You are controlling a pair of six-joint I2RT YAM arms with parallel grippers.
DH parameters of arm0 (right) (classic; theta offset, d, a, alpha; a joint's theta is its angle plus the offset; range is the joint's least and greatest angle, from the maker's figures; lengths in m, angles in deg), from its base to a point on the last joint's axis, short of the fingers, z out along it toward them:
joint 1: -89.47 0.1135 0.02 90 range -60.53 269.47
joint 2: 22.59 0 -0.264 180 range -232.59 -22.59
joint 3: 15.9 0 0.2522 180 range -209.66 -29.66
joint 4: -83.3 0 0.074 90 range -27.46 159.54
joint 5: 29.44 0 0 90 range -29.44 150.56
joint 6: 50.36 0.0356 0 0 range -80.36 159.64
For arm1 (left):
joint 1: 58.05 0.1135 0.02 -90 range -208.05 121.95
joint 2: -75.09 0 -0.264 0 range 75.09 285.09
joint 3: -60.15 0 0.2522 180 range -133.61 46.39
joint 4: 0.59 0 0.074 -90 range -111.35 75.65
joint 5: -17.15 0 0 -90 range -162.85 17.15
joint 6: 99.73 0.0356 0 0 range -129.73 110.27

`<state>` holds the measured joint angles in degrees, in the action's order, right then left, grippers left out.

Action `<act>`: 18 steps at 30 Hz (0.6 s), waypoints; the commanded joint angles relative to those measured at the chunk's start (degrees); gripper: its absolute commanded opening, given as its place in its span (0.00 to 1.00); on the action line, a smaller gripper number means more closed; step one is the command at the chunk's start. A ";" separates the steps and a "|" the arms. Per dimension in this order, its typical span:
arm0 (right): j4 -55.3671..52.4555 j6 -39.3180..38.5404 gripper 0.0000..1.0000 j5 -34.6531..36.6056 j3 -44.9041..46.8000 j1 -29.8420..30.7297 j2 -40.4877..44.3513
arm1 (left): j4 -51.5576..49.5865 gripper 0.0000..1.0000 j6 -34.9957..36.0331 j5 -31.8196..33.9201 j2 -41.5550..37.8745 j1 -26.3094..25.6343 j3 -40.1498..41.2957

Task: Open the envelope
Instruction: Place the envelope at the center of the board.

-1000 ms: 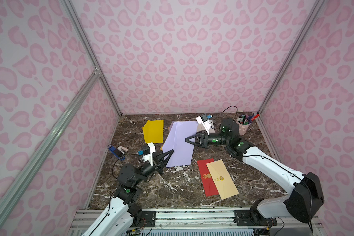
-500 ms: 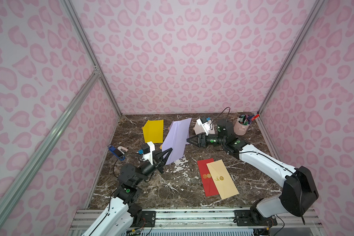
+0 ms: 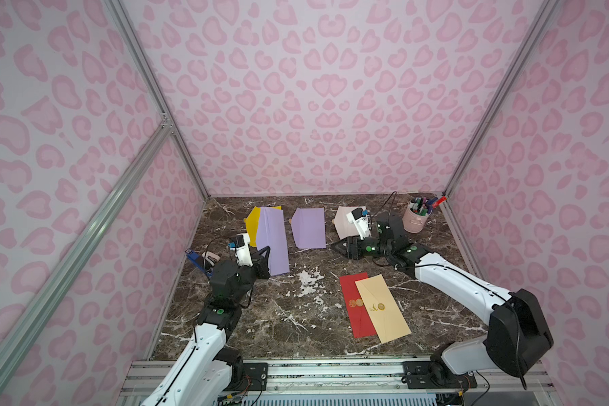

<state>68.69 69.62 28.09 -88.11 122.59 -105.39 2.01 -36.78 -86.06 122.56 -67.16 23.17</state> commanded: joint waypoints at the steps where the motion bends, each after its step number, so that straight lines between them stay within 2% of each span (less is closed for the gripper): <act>1: -0.44 -0.77 0.50 1.37 0.67 -0.32 0.53 | -5.81 0.05 -3.70 -4.93 4.03 3.56 0.46; 4: -0.30 -0.77 0.50 1.36 0.99 -0.78 0.59 | -5.45 0.05 -4.53 -9.20 6.55 5.30 2.51; 9: 0.22 -0.31 0.50 1.32 1.25 -1.22 -0.10 | -9.60 0.05 -3.57 -10.73 7.28 6.19 4.04; 12: 0.81 0.10 0.50 1.35 1.49 -1.26 -0.40 | -11.66 0.05 -3.66 -10.21 8.35 6.20 4.08; 18: 1.48 0.28 0.50 1.29 2.55 -1.44 0.01 | -17.83 0.04 -2.71 -4.26 11.26 6.20 1.49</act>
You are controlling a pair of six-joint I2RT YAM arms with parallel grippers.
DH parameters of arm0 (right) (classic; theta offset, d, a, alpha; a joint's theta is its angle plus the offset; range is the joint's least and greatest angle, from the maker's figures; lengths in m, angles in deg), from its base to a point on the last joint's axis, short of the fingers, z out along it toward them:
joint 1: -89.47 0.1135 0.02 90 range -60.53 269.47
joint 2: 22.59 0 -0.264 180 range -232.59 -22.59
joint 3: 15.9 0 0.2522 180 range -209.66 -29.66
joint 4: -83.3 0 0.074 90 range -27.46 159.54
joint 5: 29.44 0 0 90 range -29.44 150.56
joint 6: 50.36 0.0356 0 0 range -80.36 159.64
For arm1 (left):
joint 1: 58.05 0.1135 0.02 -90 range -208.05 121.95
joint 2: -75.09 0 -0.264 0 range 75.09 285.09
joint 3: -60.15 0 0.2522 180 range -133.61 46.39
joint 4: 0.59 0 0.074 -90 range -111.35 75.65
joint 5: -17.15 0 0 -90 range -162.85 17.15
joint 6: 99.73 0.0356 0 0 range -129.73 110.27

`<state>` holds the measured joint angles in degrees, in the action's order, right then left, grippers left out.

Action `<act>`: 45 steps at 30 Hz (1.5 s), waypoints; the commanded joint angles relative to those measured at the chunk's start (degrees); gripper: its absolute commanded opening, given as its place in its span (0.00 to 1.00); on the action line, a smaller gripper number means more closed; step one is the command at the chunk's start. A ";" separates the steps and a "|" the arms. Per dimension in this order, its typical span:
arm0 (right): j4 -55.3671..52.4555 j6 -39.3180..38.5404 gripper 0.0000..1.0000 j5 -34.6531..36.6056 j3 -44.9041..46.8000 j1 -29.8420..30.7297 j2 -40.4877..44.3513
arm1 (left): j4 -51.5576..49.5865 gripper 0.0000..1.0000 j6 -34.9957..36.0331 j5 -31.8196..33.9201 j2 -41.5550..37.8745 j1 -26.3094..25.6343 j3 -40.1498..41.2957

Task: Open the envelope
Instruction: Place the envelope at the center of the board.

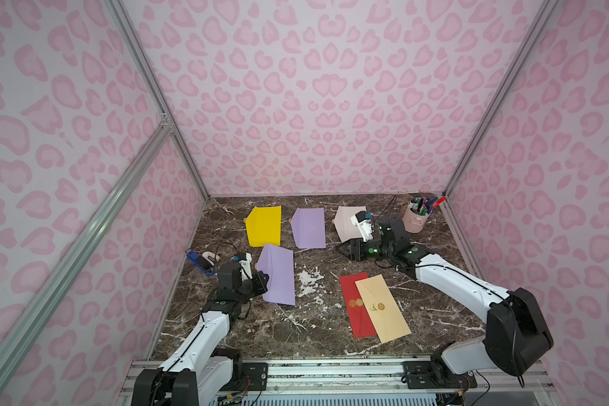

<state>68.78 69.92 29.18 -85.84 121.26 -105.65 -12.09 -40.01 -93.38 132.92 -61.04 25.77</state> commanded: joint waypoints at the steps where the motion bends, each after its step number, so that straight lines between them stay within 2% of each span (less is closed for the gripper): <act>1: 1.33 -0.09 0.50 0.09 0.37 -0.15 0.36 | -4.16 0.04 0.57 3.59 1.15 0.08 -1.32; 5: 1.31 -0.47 0.50 0.18 0.81 -0.33 0.40 | -6.44 0.04 0.58 7.07 0.74 0.08 -2.00; 7: 1.35 -0.48 0.50 0.13 1.01 -0.36 0.22 | -7.60 0.09 0.41 8.75 0.16 0.08 -2.30; 8: 1.43 -0.49 0.50 0.17 1.07 -0.37 0.10 | -8.39 0.19 0.27 9.99 -0.26 0.08 -2.45; 9: 1.44 -0.47 0.50 0.01 1.12 -0.39 0.06 | -9.01 0.35 0.10 11.10 -0.76 0.08 -2.51; 10: 1.41 -0.48 0.50 0.06 1.09 -0.42 0.04 | -9.51 0.41 0.05 12.05 -1.21 0.08 -2.66; 12: 1.39 -0.57 0.50 0.12 1.10 -0.41 0.01 | -11.12 0.43 -0.21 15.01 -2.64 0.08 -3.00; 14: 1.36 -0.55 0.50 0.10 1.08 -0.41 0.07 | -12.52 0.55 -0.48 17.34 -4.25 0.08 -3.34; 18: 1.52 -0.52 0.50 0.11 1.29 -0.41 -0.16 | -14.57 0.55 0.41 19.86 -7.67 0.08 -4.95; 19: 1.55 -0.40 0.50 -0.09 1.31 -0.33 -0.55 | -13.68 0.55 1.06 17.75 -8.19 0.08 -5.38; 21: 2.03 0.01 0.50 -0.29 1.23 -0.24 -1.16 | -7.97 0.55 1.36 8.24 -7.29 0.02 -5.15; 23: 2.31 0.29 0.50 -0.29 0.90 0.01 -1.76 | -0.99 0.49 -0.29 -0.79 -4.26 -1.33 -4.30; 24: 2.35 0.54 0.50 -0.20 0.68 0.27 -1.92 | 1.70 0.46 -0.79 -2.54 -2.24 -3.09 -4.25; 26: 2.50 0.90 0.50 0.66 0.60 0.80 -1.97 | 3.78 0.45 -0.83 -0.50 1.02 -7.82 -4.89; 30: 1.57 0.92 0.50 2.53 0.57 1.60 -1.53 | 7.54 0.48 -1.43 3.97 7.90 -16.58 -6.42; 32: 1.33 1.01 0.50 2.72 0.55 1.71 -1.57 | 8.45 0.48 -1.51 5.49 11.32 -19.04 -7.59; 40: 0.75 1.01 0.51 3.60 0.57 1.88 -1.08 | 11.88 0.42 -4.10 6.42 21.29 -22.09 -7.30; 45: 0.88 1.06 0.50 3.36 0.67 2.04 -1.78 | 14.07 0.41 -5.25 7.00 22.89 -24.47 -5.88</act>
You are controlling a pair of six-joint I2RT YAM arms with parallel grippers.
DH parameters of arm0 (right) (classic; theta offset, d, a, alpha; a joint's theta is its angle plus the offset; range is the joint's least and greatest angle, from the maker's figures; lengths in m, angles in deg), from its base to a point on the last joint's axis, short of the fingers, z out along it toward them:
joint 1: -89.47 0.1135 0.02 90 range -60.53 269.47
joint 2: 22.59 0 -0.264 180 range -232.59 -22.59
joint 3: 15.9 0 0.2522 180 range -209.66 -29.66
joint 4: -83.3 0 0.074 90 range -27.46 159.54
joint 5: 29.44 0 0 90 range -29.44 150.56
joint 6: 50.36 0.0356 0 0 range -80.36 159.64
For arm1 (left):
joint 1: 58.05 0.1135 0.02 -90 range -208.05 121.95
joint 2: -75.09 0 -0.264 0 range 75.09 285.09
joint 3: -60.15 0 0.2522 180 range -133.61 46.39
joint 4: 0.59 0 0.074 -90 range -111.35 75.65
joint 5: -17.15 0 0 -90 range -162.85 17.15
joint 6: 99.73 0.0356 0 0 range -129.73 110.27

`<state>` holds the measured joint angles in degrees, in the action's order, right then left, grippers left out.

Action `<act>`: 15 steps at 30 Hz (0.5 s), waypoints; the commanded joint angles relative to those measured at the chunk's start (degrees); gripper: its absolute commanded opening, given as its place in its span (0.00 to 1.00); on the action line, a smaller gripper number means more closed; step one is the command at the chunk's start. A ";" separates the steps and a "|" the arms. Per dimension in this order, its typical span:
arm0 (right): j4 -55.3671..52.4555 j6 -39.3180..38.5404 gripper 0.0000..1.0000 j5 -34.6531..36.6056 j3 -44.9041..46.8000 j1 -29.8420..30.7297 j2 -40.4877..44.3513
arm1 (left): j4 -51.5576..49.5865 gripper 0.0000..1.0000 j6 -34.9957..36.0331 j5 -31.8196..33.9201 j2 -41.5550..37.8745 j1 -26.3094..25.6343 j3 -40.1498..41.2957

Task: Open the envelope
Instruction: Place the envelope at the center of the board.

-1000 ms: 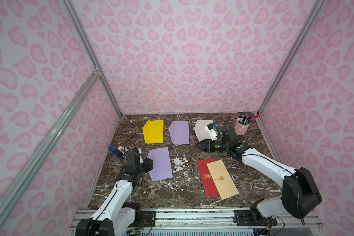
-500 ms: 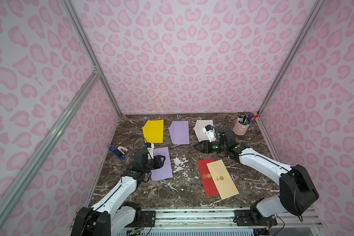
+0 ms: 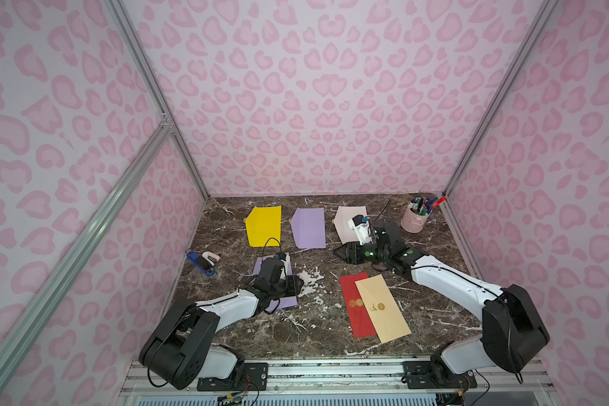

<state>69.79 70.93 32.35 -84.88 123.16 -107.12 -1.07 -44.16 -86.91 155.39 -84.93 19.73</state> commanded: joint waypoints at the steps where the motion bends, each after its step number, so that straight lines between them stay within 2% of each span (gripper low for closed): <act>1: -0.05 0.00 0.51 0.13 -0.31 0.19 -0.42 | 2.99 0.41 -1.22 0.68 0.69 -0.86 0.04; 10: 0.44 0.01 0.51 0.02 0.16 0.23 -0.30 | 0.89 0.43 -1.58 3.05 3.71 -1.34 -0.31; 15: 0.36 -0.18 0.51 -0.09 0.21 0.20 -0.40 | -2.03 0.43 -2.20 7.28 1.01 -1.25 0.73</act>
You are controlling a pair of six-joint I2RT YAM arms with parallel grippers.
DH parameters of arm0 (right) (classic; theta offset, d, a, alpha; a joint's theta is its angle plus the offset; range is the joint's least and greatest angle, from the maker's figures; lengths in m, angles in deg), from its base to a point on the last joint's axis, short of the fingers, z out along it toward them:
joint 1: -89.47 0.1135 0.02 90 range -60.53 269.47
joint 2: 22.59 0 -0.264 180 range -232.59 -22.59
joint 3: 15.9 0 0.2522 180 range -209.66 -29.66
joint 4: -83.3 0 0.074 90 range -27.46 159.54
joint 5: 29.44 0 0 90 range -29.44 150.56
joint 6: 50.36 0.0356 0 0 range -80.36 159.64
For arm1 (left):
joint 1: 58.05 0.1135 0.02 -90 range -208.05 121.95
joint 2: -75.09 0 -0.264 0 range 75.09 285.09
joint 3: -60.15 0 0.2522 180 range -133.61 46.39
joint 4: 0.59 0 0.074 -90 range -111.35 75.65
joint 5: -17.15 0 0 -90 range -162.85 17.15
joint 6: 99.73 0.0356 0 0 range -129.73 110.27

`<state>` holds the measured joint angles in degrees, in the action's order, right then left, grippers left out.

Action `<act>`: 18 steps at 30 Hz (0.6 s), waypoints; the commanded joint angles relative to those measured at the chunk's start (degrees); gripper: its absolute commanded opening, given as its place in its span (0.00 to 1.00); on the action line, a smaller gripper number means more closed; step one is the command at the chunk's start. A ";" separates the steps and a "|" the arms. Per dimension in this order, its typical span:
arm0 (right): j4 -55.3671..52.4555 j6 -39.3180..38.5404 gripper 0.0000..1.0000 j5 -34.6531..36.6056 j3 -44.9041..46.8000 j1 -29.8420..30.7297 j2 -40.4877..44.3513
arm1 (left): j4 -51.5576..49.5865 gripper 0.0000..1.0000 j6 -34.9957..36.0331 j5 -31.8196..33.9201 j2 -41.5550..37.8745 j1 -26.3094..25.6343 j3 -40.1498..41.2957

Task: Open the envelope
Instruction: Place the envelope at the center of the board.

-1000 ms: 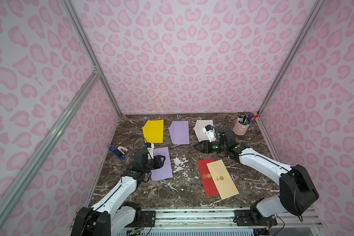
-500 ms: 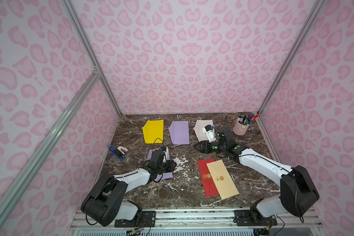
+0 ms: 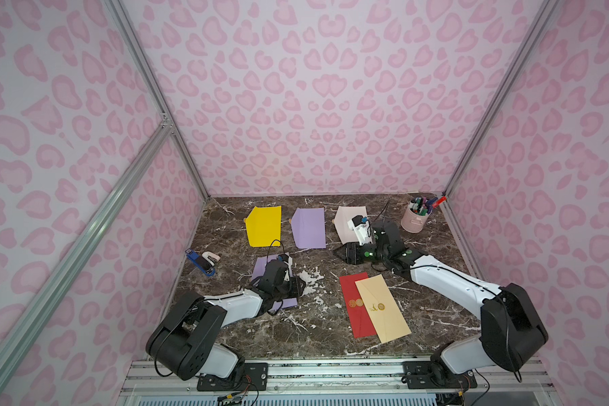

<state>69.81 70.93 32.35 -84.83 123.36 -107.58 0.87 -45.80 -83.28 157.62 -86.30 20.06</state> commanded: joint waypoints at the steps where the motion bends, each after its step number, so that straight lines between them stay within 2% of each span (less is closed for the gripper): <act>1: 0.34 -0.20 0.51 -0.07 0.16 0.04 -0.06 | -4.95 0.43 -0.50 4.53 -1.96 0.12 0.48; 9: 1.16 0.03 0.51 -0.62 0.13 0.11 -0.50 | -10.56 0.46 1.01 8.49 -6.72 0.65 0.84; 18: 1.19 -0.06 0.51 -0.56 0.12 0.12 -0.54 | -11.77 0.46 1.66 8.92 -7.68 2.39 1.45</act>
<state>69.90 70.93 32.16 -84.81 123.38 -107.99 -9.81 -45.32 -74.78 150.34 -84.18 21.24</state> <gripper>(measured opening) 0.505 0.464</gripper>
